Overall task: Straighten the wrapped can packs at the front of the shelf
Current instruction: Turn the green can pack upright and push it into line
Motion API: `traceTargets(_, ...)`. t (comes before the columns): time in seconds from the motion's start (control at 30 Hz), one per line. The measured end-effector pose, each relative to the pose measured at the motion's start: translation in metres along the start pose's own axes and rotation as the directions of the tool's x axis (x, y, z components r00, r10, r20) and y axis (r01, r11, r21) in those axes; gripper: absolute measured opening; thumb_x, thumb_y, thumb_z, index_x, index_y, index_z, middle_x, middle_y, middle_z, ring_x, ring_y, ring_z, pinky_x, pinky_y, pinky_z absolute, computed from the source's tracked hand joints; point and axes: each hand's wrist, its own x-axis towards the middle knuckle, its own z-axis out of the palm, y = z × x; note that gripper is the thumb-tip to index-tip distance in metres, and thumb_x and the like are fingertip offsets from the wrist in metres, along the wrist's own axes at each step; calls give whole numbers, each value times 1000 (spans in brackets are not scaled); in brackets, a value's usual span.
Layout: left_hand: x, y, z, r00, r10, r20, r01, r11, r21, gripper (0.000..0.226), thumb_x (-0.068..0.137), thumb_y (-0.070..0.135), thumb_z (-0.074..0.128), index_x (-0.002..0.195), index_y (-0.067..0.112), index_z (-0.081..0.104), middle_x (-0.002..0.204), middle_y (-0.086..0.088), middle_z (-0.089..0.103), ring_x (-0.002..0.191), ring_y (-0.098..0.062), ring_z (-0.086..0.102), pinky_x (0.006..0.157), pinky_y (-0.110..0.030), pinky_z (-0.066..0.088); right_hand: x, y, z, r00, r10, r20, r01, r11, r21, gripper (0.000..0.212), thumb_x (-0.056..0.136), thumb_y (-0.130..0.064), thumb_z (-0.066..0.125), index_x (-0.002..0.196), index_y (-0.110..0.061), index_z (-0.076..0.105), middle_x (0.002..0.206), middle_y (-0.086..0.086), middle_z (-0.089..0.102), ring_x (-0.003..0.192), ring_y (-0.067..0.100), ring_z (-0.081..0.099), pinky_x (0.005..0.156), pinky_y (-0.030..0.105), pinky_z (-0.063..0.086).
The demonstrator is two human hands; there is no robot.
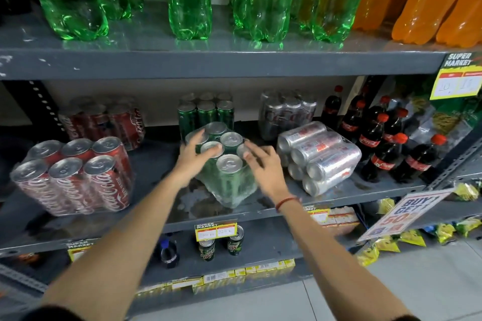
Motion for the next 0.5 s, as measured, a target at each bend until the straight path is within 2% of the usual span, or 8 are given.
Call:
traceTargets(0.03, 6, 2, -11, 997, 5, 73, -3, 1000, -25, 77, 69, 49, 75, 137, 38, 41, 143, 0, 43, 127, -21, 47, 97, -38, 46, -16, -6, 12, 999, -2, -53, -1, 998, -67, 58, 86, -61, 39, 131, -28, 55, 116, 10, 46, 111, 27, 46, 100, 37, 38)
traceTargets(0.1, 16, 7, -25, 984, 35, 172, -34, 999, -13, 63, 75, 38, 73, 133, 33, 48, 136, 4, 51, 119, -15, 52, 86, -32, 49, -47, -24, 40, 987, -10, -162, -18, 986, -167, 64, 86, -63, 26, 136, -28, 47, 120, 8, 42, 110, 25, 38, 89, 30, 33)
traceTargets(0.17, 24, 13, -31, 978, 86, 191, -104, 991, 89, 53, 81, 31, 70, 131, 26, 52, 137, 2, 50, 123, -12, 45, 92, -26, 39, -66, -40, 60, 981, -28, -191, -8, 983, -184, 61, 90, -58, 24, 139, -28, 42, 119, 7, 40, 110, 23, 36, 83, 28, 31)
traceTargets(0.23, 27, 16, -33, 984, 104, 144, -125, 982, 145, 48, 83, 28, 68, 129, 20, 55, 137, -4, 52, 129, -16, 43, 97, -25, 35, -67, -44, 64, 988, -41, -147, 22, 991, -130, 61, 90, -59, 24, 139, -28, 41, 117, 6, 39, 111, 24, 39, 82, 29, 38)
traceTargets(0.3, 21, 14, -30, 994, 109, -4, -108, 988, 107, 44, 84, 28, 67, 125, 16, 59, 131, -8, 57, 124, -19, 50, 100, -29, 40, -57, -41, 53, 986, -50, -157, 42, 998, -52, 56, 93, -57, 31, 137, -25, 43, 118, 6, 41, 115, 25, 42, 84, 28, 36)
traceTargets(0.37, -2, 9, -19, 949, 120, -292, -116, 993, 32, 43, 85, 30, 64, 124, 13, 58, 126, -8, 57, 120, -22, 53, 101, -33, 42, -38, -38, 37, 982, -24, -189, 33, 998, 47, 49, 96, -48, 41, 136, -21, 44, 126, 10, 41, 122, 26, 42, 89, 23, 29)
traceTargets(0.43, -37, 4, 7, 845, 120, -521, -160, 987, -32, 49, 86, 30, 62, 130, 13, 49, 143, -14, 40, 132, -29, 40, 108, -41, 35, -6, -37, 23, 989, 10, -149, 4, 996, 94, 50, 95, -44, 46, 138, -18, 44, 134, 14, 38, 130, 27, 36, 99, 23, 25)
traceTargets(0.5, -71, 0, 40, 827, 100, -553, -151, 987, -47, 66, 83, 35, 64, 140, 17, 35, 156, -18, 9, 143, -34, 16, 114, -44, 24, 31, -37, 16, 999, 41, -14, -40, 995, 88, 55, 93, -45, 51, 140, -18, 43, 143, 15, 33, 138, 29, 29, 111, 30, 22)
